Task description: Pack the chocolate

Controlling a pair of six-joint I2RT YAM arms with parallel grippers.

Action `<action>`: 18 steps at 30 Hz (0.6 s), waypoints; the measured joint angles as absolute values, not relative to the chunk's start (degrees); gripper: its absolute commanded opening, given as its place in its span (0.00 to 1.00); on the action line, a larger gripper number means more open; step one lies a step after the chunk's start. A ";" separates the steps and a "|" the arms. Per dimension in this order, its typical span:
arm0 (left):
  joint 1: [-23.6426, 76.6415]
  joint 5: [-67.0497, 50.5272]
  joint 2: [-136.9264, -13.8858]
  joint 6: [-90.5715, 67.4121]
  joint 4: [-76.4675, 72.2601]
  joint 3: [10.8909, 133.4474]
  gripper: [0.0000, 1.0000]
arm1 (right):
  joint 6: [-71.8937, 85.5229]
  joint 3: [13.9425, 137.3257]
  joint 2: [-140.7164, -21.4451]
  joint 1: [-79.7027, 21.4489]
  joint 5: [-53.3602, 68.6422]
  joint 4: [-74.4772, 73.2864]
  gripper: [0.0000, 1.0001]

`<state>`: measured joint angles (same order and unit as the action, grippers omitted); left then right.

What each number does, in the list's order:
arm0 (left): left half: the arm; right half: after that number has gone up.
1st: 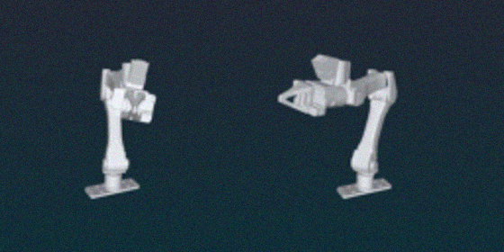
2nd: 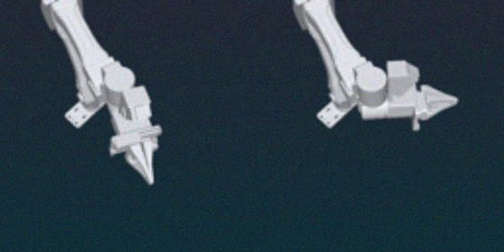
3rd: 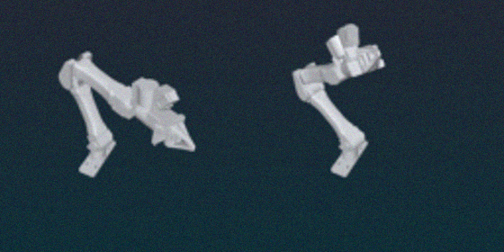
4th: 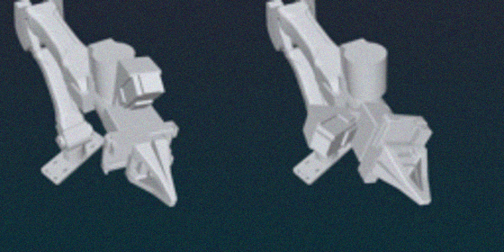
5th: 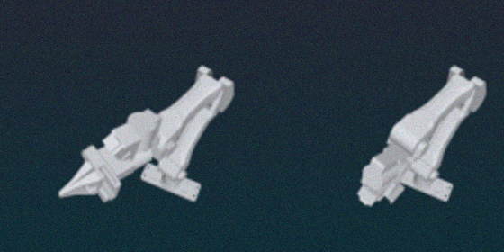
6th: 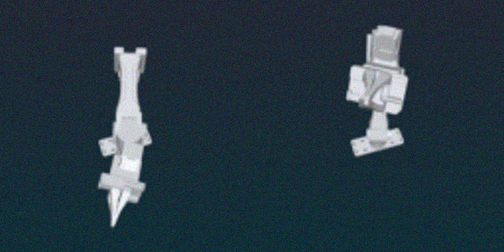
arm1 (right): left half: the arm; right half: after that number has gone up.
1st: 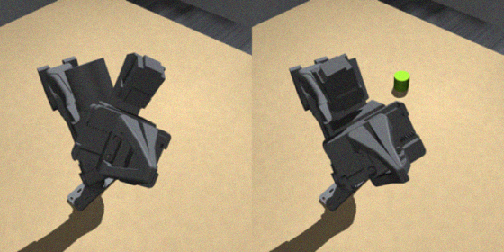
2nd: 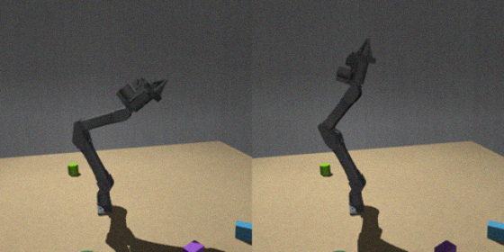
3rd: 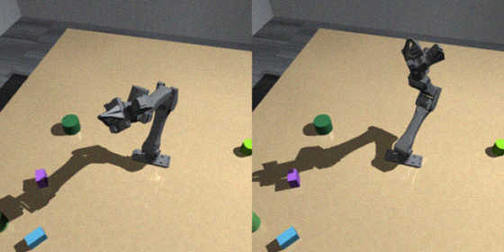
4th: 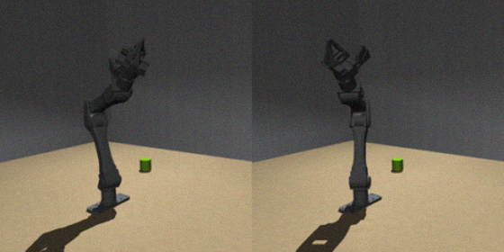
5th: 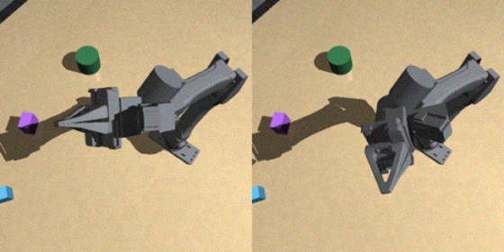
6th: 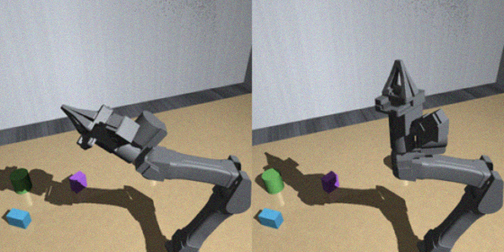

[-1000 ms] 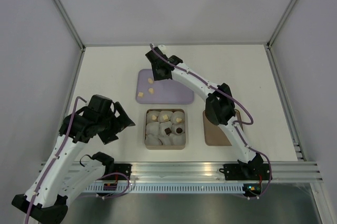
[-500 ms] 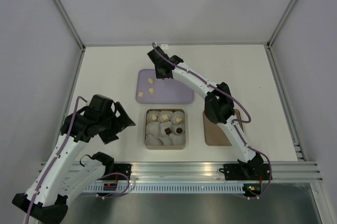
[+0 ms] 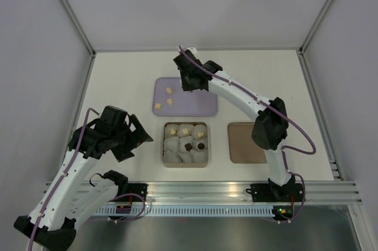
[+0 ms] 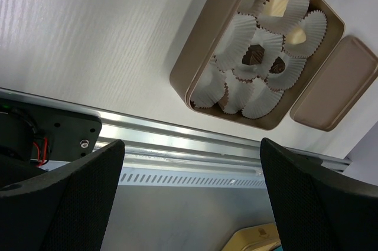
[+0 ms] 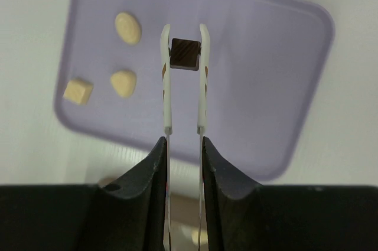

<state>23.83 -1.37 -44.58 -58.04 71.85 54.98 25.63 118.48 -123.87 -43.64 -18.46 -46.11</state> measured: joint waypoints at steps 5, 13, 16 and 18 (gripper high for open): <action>23.83 -2.39 -44.58 -58.04 72.05 54.98 1.00 | 26.22 109.01 -106.78 -49.82 -17.34 -49.25 0.16; 23.83 -3.68 -44.40 -58.04 72.75 54.98 1.00 | 33.67 100.42 -93.76 -67.13 -13.23 -53.23 0.17; 23.83 -3.88 -44.05 -58.04 72.88 54.98 1.00 | 35.92 99.02 -95.31 -69.49 -13.10 -55.24 0.16; 23.83 -4.25 -43.79 -58.04 73.08 54.98 1.00 | 36.97 99.02 -97.47 -70.57 -13.34 -56.14 0.17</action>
